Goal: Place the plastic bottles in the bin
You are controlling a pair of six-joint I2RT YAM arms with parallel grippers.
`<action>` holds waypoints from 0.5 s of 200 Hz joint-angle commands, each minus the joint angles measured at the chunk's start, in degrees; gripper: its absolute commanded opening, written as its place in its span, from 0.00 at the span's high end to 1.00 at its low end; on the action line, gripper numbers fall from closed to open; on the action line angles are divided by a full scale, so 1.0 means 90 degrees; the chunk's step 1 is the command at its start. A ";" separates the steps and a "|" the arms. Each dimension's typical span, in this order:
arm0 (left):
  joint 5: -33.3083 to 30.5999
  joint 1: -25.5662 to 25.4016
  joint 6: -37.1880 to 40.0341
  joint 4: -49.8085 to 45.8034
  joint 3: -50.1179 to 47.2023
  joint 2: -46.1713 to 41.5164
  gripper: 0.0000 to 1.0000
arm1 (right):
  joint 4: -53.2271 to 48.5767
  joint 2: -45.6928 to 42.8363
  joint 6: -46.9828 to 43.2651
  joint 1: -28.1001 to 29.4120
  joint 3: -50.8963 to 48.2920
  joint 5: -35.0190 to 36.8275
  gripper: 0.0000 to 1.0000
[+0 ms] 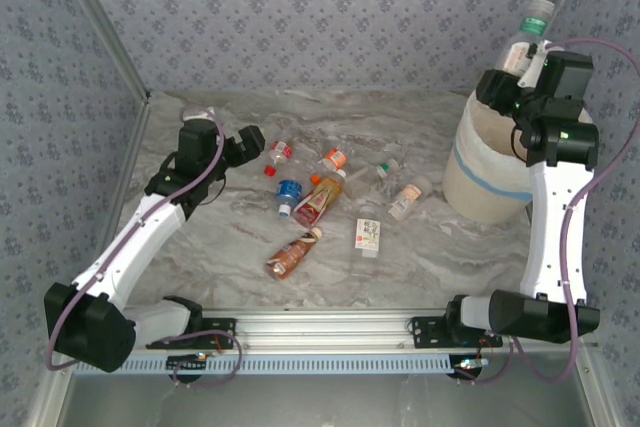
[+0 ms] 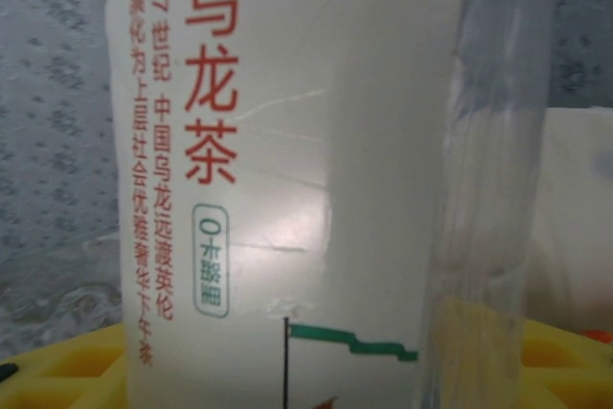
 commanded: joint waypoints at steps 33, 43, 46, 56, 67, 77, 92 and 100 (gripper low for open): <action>-0.0108 0.0053 -0.0044 -0.0136 -0.0083 -0.0264 0.01 | -0.0363 0.0139 -0.0129 -0.0216 -0.0378 0.1491 0.31; -0.0120 0.0053 -0.0018 -0.0172 -0.0101 -0.0292 0.00 | -0.0410 0.0161 -0.0095 -0.0230 -0.0471 0.1528 0.30; -0.0131 0.0057 -0.0009 -0.0181 -0.0103 -0.0301 0.01 | -0.0422 0.0162 -0.0085 -0.0230 -0.0516 0.1546 0.30; -0.0160 0.0062 0.0003 -0.0207 -0.0118 -0.0326 0.01 | -0.0444 0.0123 0.0007 -0.0222 -0.0649 0.1582 0.30; -0.0170 0.0062 0.0020 -0.0213 -0.0149 -0.0349 0.01 | -0.0435 0.0062 0.0152 -0.0222 -0.0823 0.1583 0.26; -0.0178 0.0067 0.0024 -0.0215 -0.0158 -0.0350 0.01 | -0.0407 -0.0019 0.0266 -0.0221 -0.0972 0.1588 0.12; -0.0162 0.0082 0.0033 -0.0212 -0.0154 -0.0327 0.01 | -0.0201 -0.0205 0.0330 -0.0209 -0.1189 0.1214 0.00; -0.0135 0.0082 0.0038 -0.0208 -0.0136 -0.0304 0.01 | -0.0010 -0.0353 0.0314 -0.0205 -0.1328 0.0801 0.00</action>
